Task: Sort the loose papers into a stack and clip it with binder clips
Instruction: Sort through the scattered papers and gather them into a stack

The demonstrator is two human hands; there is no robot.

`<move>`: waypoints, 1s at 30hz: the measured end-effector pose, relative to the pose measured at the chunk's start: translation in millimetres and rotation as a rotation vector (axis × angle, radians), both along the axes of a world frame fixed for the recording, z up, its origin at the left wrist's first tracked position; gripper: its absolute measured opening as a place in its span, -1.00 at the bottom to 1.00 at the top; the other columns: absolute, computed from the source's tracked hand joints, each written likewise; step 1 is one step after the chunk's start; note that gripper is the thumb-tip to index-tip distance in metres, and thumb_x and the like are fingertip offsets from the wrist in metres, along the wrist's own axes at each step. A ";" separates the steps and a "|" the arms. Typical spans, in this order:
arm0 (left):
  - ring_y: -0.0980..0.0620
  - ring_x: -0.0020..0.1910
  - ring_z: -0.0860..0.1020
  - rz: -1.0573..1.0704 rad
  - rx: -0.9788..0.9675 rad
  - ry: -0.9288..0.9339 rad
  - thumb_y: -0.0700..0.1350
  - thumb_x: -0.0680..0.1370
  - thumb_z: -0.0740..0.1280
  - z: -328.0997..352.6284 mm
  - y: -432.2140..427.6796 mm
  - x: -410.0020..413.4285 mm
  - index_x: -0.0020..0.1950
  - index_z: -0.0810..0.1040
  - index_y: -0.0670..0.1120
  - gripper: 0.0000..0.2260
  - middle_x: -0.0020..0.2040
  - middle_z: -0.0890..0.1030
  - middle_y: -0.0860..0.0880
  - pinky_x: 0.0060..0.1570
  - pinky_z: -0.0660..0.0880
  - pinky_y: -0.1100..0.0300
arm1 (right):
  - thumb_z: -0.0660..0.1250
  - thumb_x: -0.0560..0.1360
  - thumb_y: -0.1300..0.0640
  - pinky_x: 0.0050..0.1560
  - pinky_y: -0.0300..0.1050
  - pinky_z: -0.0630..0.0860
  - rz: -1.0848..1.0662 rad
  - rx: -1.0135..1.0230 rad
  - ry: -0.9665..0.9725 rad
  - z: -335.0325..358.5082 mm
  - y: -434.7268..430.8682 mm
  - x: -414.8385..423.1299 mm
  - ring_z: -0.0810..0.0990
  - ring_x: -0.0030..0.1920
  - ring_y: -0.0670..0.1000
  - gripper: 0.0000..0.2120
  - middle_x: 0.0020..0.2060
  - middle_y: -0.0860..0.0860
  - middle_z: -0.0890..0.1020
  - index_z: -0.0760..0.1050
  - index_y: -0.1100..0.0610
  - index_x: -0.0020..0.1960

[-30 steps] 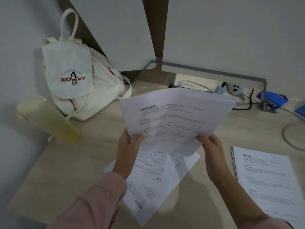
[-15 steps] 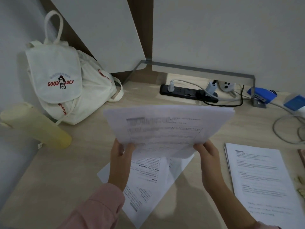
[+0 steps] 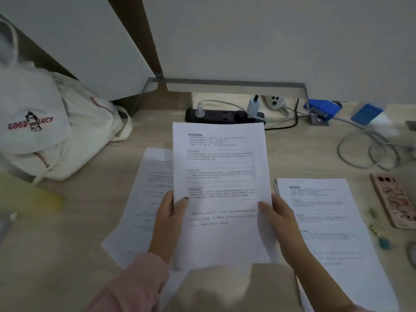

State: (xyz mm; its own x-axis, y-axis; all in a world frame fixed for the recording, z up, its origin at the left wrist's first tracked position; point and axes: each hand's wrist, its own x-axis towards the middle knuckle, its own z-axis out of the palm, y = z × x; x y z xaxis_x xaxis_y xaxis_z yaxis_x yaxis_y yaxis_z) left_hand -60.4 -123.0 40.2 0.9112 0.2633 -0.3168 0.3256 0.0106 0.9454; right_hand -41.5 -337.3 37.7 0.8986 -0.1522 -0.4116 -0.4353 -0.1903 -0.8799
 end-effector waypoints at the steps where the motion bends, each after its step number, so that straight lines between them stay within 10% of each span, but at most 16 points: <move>1: 0.23 -0.20 0.58 -0.045 -0.014 0.039 -0.18 0.57 0.22 -2.9 -14.2 2.1 0.01 0.54 -0.11 -0.88 -0.11 0.61 0.09 -0.32 0.44 0.52 | 0.22 0.52 0.21 -0.21 -0.07 0.44 -0.019 -0.036 0.019 -2.1 -16.8 -2.2 0.54 -0.18 0.09 -0.91 -0.17 0.14 0.60 0.49 0.19 -0.07; 11: 0.09 -0.35 0.42 -0.450 0.053 0.268 -0.13 0.60 0.16 -40.5 -173.7 -0.6 -0.33 0.41 -0.05 -0.71 -0.34 0.48 0.05 -0.39 0.29 0.39 | 0.15 0.55 0.18 -0.16 -0.01 0.45 -0.144 -0.392 0.134 -29.1 -184.4 -33.5 0.54 -0.17 0.17 -0.83 -0.20 0.15 0.59 0.50 0.18 -0.10; 15: 0.06 -0.11 0.50 -0.492 0.191 0.307 -0.18 0.57 0.19 -62.6 -213.2 -6.9 -0.26 0.46 -0.02 -0.78 0.00 0.50 -0.09 -0.15 0.36 0.44 | 0.19 0.51 0.27 -0.25 -0.06 0.32 -0.161 -0.552 0.127 -43.7 -223.8 -38.7 0.49 -0.16 0.27 -0.85 -0.23 0.23 0.52 0.49 0.31 -0.14; 21: 0.14 0.01 0.57 -0.393 0.188 0.330 -0.22 0.49 0.22 -85.4 -232.8 -15.8 0.12 0.51 -0.08 -0.77 0.19 0.49 -0.08 0.04 0.53 0.28 | 0.25 0.47 0.27 0.15 0.09 0.44 -0.085 -0.598 0.216 -67.8 -240.6 -46.4 0.49 0.12 0.22 -0.65 0.13 0.20 0.52 0.43 0.21 0.26; 30: 0.00 0.06 0.58 -0.290 0.211 0.363 -0.03 0.36 0.16 -91.6 -202.1 -4.9 0.16 0.51 0.06 -0.61 0.13 0.58 -0.05 0.11 0.55 -0.03 | 0.27 0.43 0.33 0.02 -0.08 0.35 0.096 -0.572 0.185 -76.8 -212.1 -34.8 0.40 0.01 0.15 -0.58 -0.01 0.24 0.48 0.40 0.24 0.28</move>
State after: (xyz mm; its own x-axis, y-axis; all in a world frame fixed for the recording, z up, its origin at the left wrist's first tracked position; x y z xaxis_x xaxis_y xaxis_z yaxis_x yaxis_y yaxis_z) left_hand -65.3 -325.1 -51.4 0.7972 0.1088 -0.5938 0.5950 -0.3079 0.7424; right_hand -76.3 -549.4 -39.1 0.8407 -0.3169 -0.4391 -0.5286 -0.6569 -0.5377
